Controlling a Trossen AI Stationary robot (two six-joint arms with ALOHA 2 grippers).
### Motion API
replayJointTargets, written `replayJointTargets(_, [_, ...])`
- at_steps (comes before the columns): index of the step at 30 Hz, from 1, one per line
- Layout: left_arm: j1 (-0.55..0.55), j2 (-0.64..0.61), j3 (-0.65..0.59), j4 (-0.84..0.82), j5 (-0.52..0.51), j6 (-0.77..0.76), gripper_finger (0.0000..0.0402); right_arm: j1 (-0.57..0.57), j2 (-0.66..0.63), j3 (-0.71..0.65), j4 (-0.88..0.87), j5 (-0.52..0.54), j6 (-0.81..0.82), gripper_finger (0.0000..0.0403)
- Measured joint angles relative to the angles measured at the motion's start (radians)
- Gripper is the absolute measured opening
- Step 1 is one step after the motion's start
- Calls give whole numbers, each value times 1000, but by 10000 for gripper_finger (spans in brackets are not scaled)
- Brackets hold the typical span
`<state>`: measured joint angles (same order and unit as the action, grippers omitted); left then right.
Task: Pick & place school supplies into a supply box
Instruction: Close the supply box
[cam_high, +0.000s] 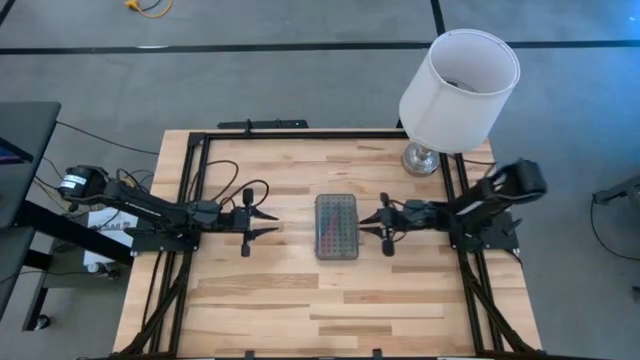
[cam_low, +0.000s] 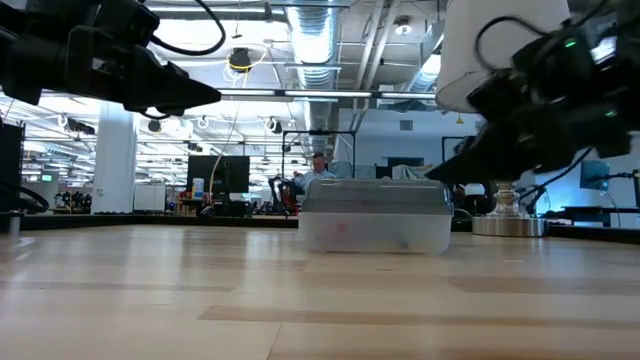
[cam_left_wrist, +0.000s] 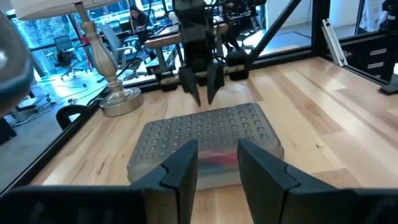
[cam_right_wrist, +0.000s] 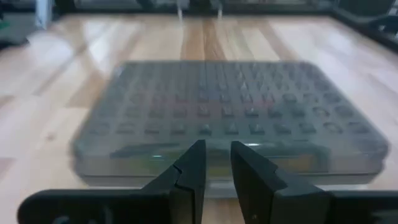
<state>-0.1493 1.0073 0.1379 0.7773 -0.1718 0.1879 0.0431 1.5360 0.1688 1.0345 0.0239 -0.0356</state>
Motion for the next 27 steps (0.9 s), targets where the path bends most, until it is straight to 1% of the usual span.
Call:
replayJointTargets(3, [-10,0,0,0,-7,0,109,-19,90,46,10,-8,-17,71])
replayJointTargets(6, [-24,0,0,-6,-24,0,109,-21,126,51,42,-8,-28,71])
replayJointTargets(13, [-38,0,0,-35,-75,0,109,-53,120,52,21,-26,-32,71])
replayJointTargets(19, [-38,0,0,-37,-77,2,109,-89,120,52,14,-26,-43,71])
replayJointTargets(24, [-38,0,0,-54,-78,-1,109,-142,120,52,-3,-29,-64,71])
replayJointTargets(27, [-37,0,0,-54,-78,-1,109,-175,120,58,-18,-81,-76,71])
